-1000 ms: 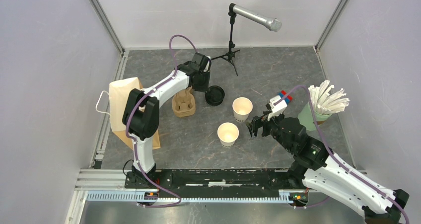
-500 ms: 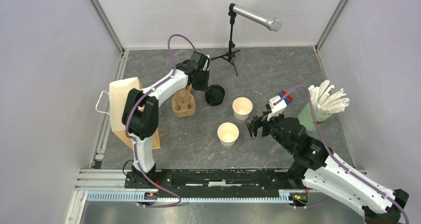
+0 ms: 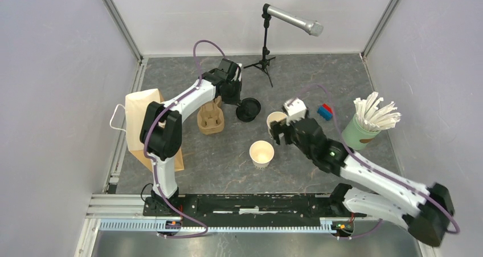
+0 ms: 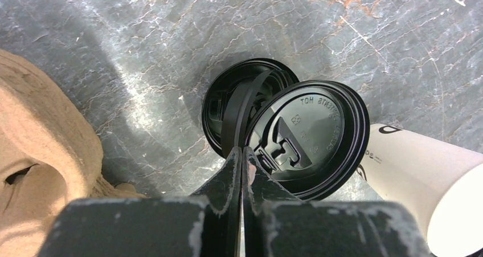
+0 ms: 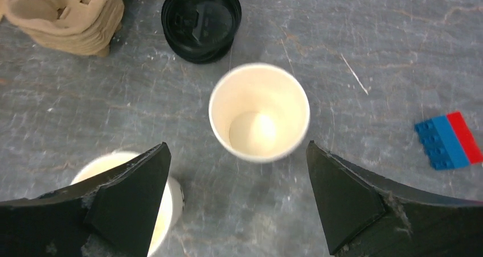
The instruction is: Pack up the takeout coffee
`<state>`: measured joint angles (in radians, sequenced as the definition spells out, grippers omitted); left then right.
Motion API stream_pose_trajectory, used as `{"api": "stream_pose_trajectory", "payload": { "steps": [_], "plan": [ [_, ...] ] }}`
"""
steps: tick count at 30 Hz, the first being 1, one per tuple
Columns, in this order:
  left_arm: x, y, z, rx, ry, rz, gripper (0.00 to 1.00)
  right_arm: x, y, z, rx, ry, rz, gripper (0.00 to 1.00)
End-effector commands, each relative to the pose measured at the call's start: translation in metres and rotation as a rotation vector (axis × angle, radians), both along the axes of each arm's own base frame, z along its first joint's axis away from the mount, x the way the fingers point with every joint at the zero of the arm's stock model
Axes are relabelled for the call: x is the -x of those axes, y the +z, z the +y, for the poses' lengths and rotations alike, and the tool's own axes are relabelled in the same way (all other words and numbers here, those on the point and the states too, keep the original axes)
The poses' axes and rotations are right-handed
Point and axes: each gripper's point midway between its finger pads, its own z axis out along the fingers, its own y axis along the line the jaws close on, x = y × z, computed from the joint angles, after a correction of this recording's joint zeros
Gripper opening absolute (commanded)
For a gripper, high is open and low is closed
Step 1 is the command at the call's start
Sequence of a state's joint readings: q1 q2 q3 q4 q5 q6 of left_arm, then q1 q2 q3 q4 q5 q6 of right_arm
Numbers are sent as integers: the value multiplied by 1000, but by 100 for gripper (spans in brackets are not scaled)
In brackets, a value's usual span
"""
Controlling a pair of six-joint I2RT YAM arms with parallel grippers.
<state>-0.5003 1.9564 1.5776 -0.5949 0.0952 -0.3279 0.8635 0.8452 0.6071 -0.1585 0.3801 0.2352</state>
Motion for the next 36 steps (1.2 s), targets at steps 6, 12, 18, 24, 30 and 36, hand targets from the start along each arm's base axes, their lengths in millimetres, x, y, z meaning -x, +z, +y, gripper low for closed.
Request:
{"api": "stream_pose_trajectory", "payload": {
  "steps": [6, 12, 18, 24, 30, 36],
  "plan": [
    [-6, 7, -4, 51, -1, -47, 2, -96, 24, 48, 57, -19, -47, 79],
    [-6, 4, -3, 66, 9, -63, 2, -138, -7, 57, 52, 44, 52, 59],
    [-8, 4, -5, 84, -5, -66, 2, -161, -39, 70, 67, 113, 138, 57],
    [-7, 5, -8, 117, -6, -61, 2, -173, -63, 81, 82, 152, 193, 56],
    [-8, 8, -8, 137, -2, -62, 2, -180, -79, 89, 75, 180, 231, 49],
    [-9, 6, -9, 152, -2, -59, 2, -181, -91, 86, 89, 172, 264, 42]
  ]
}}
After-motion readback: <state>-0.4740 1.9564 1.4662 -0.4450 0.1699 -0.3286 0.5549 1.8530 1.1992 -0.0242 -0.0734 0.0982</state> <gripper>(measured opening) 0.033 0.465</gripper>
